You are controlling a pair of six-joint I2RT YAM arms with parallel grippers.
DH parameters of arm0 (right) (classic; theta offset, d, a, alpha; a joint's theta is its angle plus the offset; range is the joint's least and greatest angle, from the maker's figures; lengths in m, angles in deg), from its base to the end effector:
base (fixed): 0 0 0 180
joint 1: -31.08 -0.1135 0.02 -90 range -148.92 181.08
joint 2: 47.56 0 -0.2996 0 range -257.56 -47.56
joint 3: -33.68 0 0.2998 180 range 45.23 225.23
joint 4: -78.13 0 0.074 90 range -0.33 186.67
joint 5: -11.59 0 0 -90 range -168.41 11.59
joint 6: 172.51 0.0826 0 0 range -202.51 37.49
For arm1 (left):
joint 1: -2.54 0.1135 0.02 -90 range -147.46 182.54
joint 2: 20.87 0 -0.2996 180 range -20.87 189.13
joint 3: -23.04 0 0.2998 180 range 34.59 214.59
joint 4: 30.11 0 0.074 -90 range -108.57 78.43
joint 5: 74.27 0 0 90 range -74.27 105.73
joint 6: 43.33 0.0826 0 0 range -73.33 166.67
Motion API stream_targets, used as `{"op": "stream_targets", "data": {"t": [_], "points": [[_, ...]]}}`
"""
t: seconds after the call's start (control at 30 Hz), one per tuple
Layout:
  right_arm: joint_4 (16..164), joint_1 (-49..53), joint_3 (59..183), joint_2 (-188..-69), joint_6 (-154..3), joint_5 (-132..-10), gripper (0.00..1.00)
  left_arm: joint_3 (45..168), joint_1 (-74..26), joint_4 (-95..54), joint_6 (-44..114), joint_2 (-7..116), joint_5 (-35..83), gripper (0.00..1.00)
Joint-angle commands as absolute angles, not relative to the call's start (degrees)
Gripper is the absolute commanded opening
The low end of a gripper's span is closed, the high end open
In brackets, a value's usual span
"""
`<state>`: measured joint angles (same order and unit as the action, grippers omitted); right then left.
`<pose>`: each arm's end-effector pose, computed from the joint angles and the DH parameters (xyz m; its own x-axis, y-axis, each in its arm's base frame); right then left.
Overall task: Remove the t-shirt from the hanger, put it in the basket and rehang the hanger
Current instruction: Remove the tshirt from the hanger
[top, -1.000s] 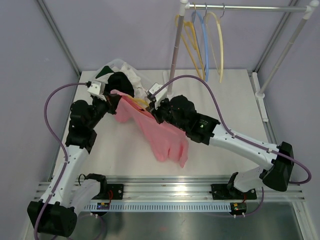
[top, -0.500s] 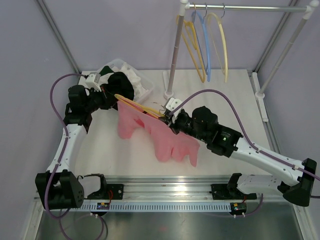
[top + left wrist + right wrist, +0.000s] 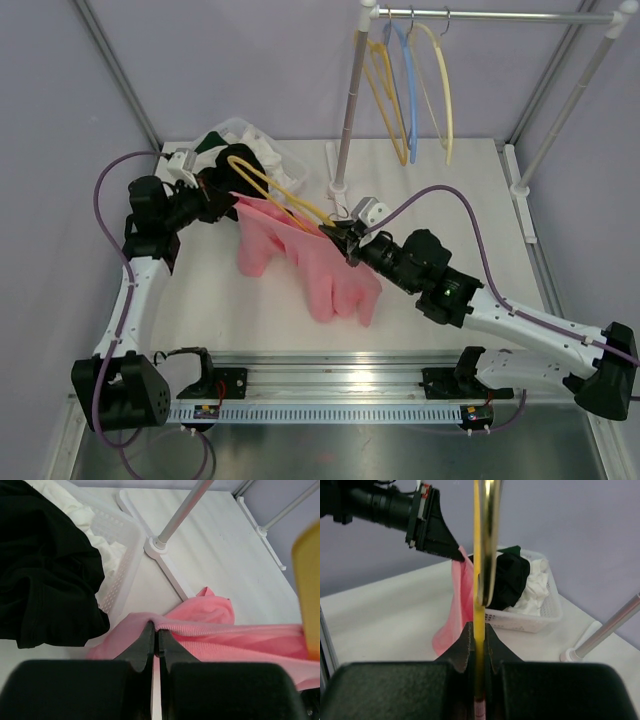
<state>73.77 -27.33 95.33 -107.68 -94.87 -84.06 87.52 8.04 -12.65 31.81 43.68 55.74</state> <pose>0.1776 0.2733 0.3973 0.2230 -0.0441 -0.9738 -0.7664 0.6094 -0.2031 0.3256 -0.0220 0.3423 -0.4275 -0.2385 -0.8720 0.4420 0.7863 -0.4317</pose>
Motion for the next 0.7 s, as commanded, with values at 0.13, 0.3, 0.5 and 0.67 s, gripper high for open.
{"op": "stream_targets", "data": {"t": [0.13,0.3,0.5,0.67], "points": [[54.5,-27.7,98.7,-110.0,-89.2,-89.4,0.00,82.8,3.4,-22.3,37.6,33.4,55.4,0.00],[40.7,-27.7,98.7,-116.0,-89.7,-90.9,0.00,78.9,-3.9,-23.3,42.7,27.2,51.7,0.02],[25.3,-27.8,99.5,-123.1,-93.2,-92.5,0.00,78.7,-12.0,-19.7,50.7,26.5,51.9,0.06],[21.5,-27.7,104.4,-126.2,-97.3,-94.7,0.00,79.7,-17.5,-14.6,57.8,26.9,52.8,0.06]]}}
